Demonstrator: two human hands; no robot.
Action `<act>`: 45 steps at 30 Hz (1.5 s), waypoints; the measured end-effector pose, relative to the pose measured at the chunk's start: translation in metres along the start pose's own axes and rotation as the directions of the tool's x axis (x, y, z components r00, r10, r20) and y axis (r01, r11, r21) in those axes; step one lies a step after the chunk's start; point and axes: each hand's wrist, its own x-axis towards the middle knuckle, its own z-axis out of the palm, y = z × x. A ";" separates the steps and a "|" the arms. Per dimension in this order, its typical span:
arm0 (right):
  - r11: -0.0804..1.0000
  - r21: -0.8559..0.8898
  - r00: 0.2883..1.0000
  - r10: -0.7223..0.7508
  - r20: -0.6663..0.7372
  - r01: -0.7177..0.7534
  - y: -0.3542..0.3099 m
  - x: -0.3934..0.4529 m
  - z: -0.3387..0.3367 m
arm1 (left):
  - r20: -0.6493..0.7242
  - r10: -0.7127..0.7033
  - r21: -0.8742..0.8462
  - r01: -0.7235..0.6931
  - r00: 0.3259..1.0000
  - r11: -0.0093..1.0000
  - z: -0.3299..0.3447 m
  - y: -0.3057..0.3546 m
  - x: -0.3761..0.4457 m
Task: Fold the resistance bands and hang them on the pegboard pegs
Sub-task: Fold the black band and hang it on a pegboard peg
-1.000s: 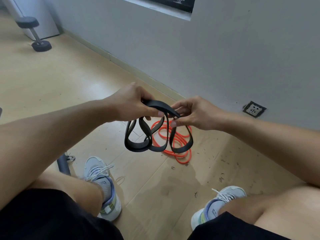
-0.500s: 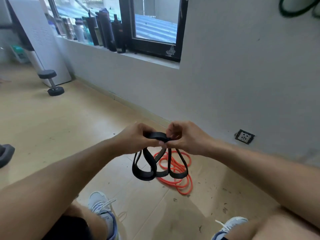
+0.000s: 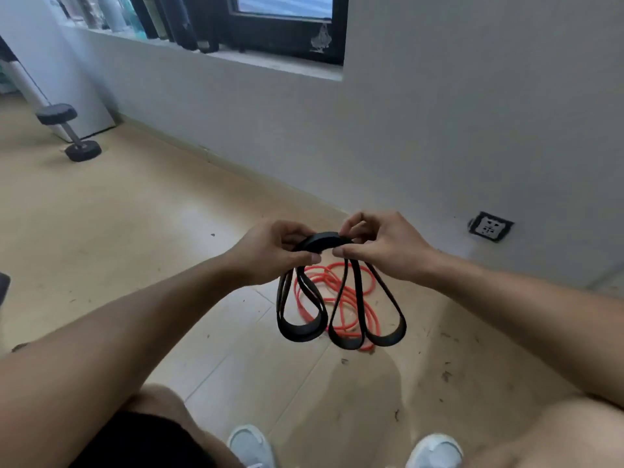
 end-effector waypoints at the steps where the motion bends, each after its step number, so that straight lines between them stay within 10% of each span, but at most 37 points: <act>1: 0.999 0.025 0.999 0.033 -0.001 -0.033 0.009 0.004 0.001 | 0.014 -0.030 -0.015 0.030 0.999 0.999 0.004 -0.006 0.008; 12: 0.739 0.674 0.900 0.306 -0.312 -0.018 0.048 0.094 0.013 | -0.337 -0.163 -0.607 -0.081 0.927 0.790 0.033 -0.015 0.114; 21: 0.755 0.651 0.799 0.437 -0.413 -0.076 -0.049 0.115 -0.083 | -0.229 -0.261 -0.661 0.047 0.938 0.749 -0.005 0.110 0.160; 34: 0.749 0.641 0.688 0.554 -0.468 -0.167 -0.462 0.078 -0.321 | 0.050 -0.093 -0.607 0.104 0.994 0.788 -0.242 0.511 0.109; 45: 0.810 0.557 0.585 0.546 -0.599 -0.185 -0.499 0.026 -0.394 | 0.110 0.050 -0.528 0.016 0.993 0.849 -0.213 0.598 0.111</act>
